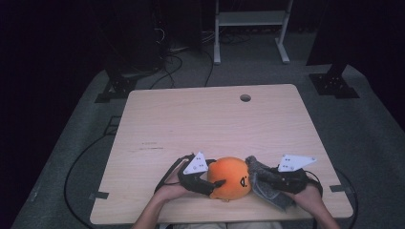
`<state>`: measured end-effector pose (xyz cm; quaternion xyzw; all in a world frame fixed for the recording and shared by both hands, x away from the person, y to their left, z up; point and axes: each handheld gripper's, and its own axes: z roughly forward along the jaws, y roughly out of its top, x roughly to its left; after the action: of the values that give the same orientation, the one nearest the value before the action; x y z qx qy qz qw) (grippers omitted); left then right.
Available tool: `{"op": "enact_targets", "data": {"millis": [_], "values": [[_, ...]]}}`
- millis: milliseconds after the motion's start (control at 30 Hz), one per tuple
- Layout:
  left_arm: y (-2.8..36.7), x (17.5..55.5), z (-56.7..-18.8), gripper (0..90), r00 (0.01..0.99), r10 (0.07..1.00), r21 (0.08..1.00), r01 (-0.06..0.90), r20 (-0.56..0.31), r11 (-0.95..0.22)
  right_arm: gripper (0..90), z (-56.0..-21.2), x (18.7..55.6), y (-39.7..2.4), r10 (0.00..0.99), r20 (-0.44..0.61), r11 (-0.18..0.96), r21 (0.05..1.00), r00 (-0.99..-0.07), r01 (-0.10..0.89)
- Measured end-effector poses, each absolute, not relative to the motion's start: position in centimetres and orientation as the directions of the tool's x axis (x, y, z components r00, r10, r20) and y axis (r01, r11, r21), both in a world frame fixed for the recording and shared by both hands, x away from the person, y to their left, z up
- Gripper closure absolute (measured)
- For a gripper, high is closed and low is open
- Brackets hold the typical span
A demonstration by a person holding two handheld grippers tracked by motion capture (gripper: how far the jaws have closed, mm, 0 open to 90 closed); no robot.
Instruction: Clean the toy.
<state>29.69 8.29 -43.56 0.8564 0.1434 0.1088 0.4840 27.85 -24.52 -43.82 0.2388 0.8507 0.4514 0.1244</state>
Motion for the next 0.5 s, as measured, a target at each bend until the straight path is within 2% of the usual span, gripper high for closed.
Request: {"op": "enact_targets", "data": {"millis": [167, 333, 500], "values": [[8.5, 29.8, -43.7, 25.9, 0.941, 0.337, 0.859, 0.142, 0.038, -0.493, 73.6, -42.7, 27.8, -24.5, 0.509, 0.033, 0.416, 0.865, -0.86, 0.28], [8.6, 29.8, -43.7, 26.0, 0.943, 0.329, 0.855, 0.14, 0.038, -0.5, 73.6, -41.0, 28.2, -21.9, 0.451, 0.022, 0.39, 0.895, -0.892, 0.219], [8.9, 29.8, -43.8, 25.8, 0.95, 0.311, 0.854, 0.134, 0.034, -0.503, 73.6, -42.2, 28.5, -21.3, 0.452, 0.046, 0.397, 0.884, -0.891, 0.247]]}}
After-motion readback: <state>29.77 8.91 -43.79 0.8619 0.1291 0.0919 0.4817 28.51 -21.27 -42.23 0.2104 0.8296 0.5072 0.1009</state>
